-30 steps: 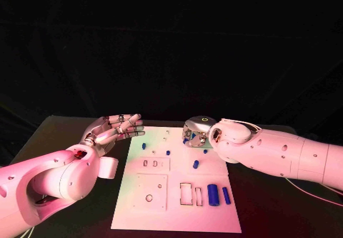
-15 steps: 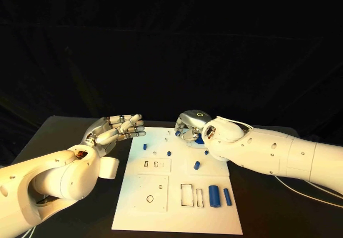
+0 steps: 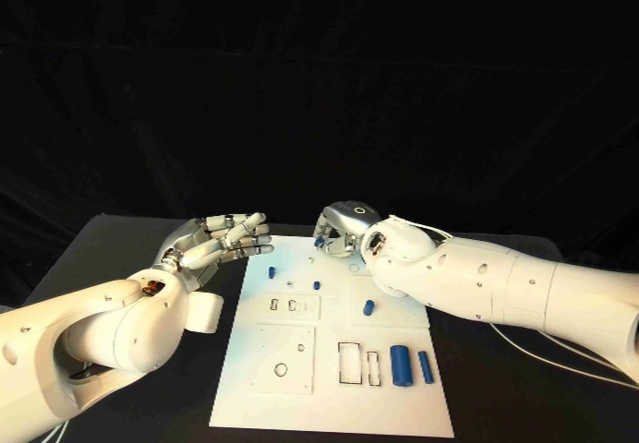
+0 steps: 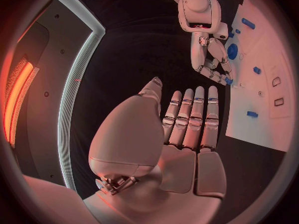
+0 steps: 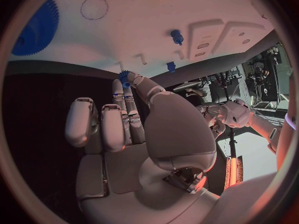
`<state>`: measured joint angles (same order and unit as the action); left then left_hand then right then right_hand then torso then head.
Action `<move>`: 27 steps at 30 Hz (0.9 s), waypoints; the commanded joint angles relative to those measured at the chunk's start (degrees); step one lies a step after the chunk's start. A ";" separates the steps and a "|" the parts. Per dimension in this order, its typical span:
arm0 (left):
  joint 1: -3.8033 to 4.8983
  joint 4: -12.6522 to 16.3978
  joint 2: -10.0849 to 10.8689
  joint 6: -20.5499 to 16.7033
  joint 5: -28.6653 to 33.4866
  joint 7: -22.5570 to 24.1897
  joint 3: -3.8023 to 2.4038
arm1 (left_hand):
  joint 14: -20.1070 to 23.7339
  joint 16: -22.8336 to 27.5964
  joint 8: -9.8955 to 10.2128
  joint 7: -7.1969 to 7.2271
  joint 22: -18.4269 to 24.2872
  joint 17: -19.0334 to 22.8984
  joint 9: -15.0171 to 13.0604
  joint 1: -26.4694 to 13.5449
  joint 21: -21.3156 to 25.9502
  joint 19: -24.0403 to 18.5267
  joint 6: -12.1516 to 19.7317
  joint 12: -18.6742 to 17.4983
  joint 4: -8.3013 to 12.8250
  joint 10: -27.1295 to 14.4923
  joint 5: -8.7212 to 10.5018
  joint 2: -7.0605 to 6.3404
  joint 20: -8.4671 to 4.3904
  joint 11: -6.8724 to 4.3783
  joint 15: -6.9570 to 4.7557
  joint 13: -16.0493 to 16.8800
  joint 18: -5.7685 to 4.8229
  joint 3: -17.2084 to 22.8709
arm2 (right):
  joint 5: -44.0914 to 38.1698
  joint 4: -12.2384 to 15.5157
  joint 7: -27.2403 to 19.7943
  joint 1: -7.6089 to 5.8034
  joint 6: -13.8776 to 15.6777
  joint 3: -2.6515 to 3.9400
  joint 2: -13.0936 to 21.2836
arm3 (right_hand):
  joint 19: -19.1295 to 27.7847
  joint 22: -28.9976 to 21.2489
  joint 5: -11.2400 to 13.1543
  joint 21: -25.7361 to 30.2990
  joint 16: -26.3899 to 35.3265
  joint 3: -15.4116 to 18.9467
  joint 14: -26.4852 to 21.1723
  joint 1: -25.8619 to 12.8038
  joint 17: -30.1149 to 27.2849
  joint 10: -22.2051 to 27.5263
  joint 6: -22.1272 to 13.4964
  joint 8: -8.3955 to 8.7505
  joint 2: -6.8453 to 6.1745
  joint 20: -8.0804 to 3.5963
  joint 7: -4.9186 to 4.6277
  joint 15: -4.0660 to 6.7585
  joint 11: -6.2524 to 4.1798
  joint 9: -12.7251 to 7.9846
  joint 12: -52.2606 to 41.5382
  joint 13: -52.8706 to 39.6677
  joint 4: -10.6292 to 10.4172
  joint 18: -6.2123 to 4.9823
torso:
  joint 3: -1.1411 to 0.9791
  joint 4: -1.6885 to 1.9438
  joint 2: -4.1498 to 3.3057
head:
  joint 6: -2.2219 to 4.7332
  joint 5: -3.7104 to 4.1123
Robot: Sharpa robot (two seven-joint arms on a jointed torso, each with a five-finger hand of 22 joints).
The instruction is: Assemble the parts on the task board
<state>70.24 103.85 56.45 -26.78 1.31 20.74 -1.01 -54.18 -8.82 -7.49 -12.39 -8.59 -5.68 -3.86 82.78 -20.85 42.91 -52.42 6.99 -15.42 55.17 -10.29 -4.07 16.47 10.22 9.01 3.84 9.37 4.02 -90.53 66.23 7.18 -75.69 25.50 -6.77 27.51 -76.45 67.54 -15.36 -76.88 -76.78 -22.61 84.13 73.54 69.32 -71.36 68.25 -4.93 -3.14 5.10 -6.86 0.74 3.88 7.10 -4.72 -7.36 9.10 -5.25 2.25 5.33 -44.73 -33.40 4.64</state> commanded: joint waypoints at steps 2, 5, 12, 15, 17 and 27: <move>0.11 0.12 -0.21 1.12 0.22 0.23 -0.08 | 0.22 0.34 0.17 -0.28 0.00 0.09 0.08 0.52 -0.35 0.41 0.03 -0.26 0.09 -0.05 0.24 0.09 -0.03 0.33 -0.01 -0.09 0.94 -0.06 | 0.32 -0.75 -0.90 0.06 0.49 0.02 -0.80 | -0.49 0.07 0.32 -0.22 -0.23 -0.38 2.19 -0.01 0.10 -0.87 -0.07 -0.15 -0.37 -0.02 -0.15 0.35 -0.60 0.09 0.06 -0.39 -0.07 0.68 | 0.04 0.12 -0.08 | 0.02 0.04; 0.13 0.14 -0.35 1.15 0.22 0.21 -0.09 | 0.22 0.34 0.17 -0.28 0.00 0.09 0.08 0.52 -0.35 0.41 0.03 -0.26 0.09 -0.05 0.24 0.09 -0.03 0.33 -0.01 -0.09 0.94 -0.06 | 0.45 -1.39 -0.91 0.08 -0.34 0.01 -1.29 | -0.49 0.07 0.32 -0.22 -0.23 -0.38 2.19 -0.01 0.10 -0.87 -0.07 -0.15 -0.37 -0.02 -0.15 0.35 -0.60 0.09 0.06 -0.39 -0.07 0.68 | 0.04 0.18 -0.04 | -0.15 0.09; 0.23 0.19 -0.36 1.13 0.22 0.16 -0.12 | 0.26 0.47 0.24 -0.30 0.02 0.10 0.08 0.59 -0.35 0.40 0.07 -0.36 0.12 -0.08 0.26 0.15 -0.02 0.36 0.03 -0.08 0.93 -0.06 | 0.60 -2.32 -0.37 0.13 -1.65 0.00 -1.76 | -0.41 0.07 0.53 -0.24 -0.29 -0.44 2.19 -0.14 0.12 -0.90 -0.07 -0.13 -0.45 0.00 -0.15 0.33 -0.59 0.16 0.10 -0.42 -0.24 0.67 | 0.06 0.01 -0.05 | -0.16 -0.12; 0.27 0.17 -0.40 1.12 0.22 0.16 -0.13 | 0.26 0.47 0.24 -0.30 0.02 0.10 0.08 0.59 -0.35 0.40 0.07 -0.36 0.12 -0.08 0.26 0.15 -0.02 0.36 0.03 -0.08 0.93 -0.06 | 0.51 -2.83 -0.19 0.17 -1.93 0.00 -2.11 | -0.41 0.07 0.53 -0.24 -0.29 -0.44 2.19 -0.14 0.12 -0.90 -0.07 -0.13 -0.45 0.00 -0.15 0.33 -0.59 0.16 0.10 -0.42 -0.24 0.67 | 0.08 0.04 -0.01 | -0.20 -0.11; 0.29 0.16 -0.44 1.13 0.22 0.15 -0.14 | 0.26 0.47 0.24 -0.30 0.02 0.10 0.08 0.59 -0.35 0.40 0.07 -0.36 0.12 -0.08 0.26 0.15 -0.02 0.36 0.03 -0.08 0.93 -0.06 | 0.34 -3.19 -0.05 0.18 -2.20 -0.01 -2.34 | -0.39 0.06 0.56 -0.23 -0.24 -0.45 2.17 -0.15 0.03 -0.90 -0.07 -0.12 -0.47 0.00 -0.14 0.33 -0.59 0.17 0.10 -0.43 -0.26 0.66 | 0.07 0.16 -0.02 | -0.20 -0.02; 0.38 0.18 -0.43 1.13 0.22 0.08 -0.14 | 0.26 0.47 0.24 -0.30 0.02 0.10 0.08 0.59 -0.35 0.40 0.07 -0.36 0.12 -0.08 0.26 0.15 -0.02 0.36 0.03 -0.08 0.93 -0.06 | -0.33 -4.95 0.70 0.68 -3.72 -0.04 -3.36 | -0.29 0.09 0.85 -0.25 -0.19 -0.46 2.13 -0.34 -0.10 -0.87 -0.12 -0.06 -0.68 0.03 -0.14 0.31 -0.57 0.25 0.19 -0.45 -0.45 0.65 | 0.10 0.06 -0.15 | -0.26 -0.26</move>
<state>70.51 103.87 56.11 -26.67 1.40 20.60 -1.09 -54.18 -8.37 -7.49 -12.39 -8.59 -5.68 -3.87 82.78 -20.85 42.91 -52.42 6.99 -15.42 55.17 -10.29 -4.07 16.47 10.22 9.01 3.84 9.37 4.02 -89.99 61.45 7.29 -75.24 23.71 -6.74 24.25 -76.44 67.65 -14.70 -76.87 -76.77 -22.85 84.12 73.08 69.29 -71.57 68.13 -4.86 -3.61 5.10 -6.96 0.73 3.67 7.25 -4.19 -7.79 8.84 -5.26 2.33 5.44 -44.78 -33.62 4.46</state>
